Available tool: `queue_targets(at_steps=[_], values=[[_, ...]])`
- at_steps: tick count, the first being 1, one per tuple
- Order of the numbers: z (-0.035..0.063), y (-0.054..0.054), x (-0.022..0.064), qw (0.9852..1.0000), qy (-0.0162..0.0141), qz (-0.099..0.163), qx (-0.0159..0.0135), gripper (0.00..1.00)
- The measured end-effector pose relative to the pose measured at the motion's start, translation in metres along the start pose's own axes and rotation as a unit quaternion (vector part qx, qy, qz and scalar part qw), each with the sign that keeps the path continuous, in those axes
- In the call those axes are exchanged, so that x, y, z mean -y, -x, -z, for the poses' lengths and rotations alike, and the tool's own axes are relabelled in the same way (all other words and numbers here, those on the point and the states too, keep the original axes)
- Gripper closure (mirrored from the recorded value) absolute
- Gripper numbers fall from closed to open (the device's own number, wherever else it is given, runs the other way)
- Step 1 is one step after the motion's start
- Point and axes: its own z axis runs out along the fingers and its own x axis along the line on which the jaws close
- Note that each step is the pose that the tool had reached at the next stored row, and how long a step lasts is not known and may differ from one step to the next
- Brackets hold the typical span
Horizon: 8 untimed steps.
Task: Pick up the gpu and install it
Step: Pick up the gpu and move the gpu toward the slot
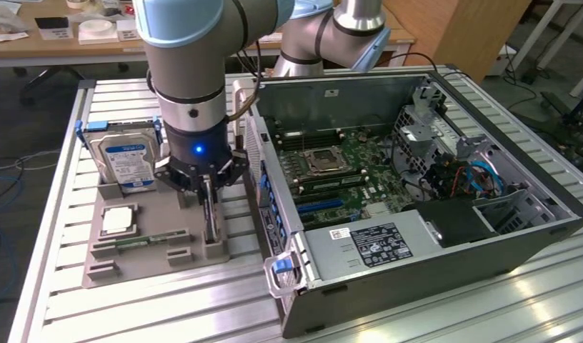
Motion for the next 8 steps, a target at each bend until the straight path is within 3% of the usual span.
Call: queue_targets(at_steps=[8], values=[[0.02, 0.0, -0.0011, 1.0, 0.0, 0.0, 0.0, 0.74]])
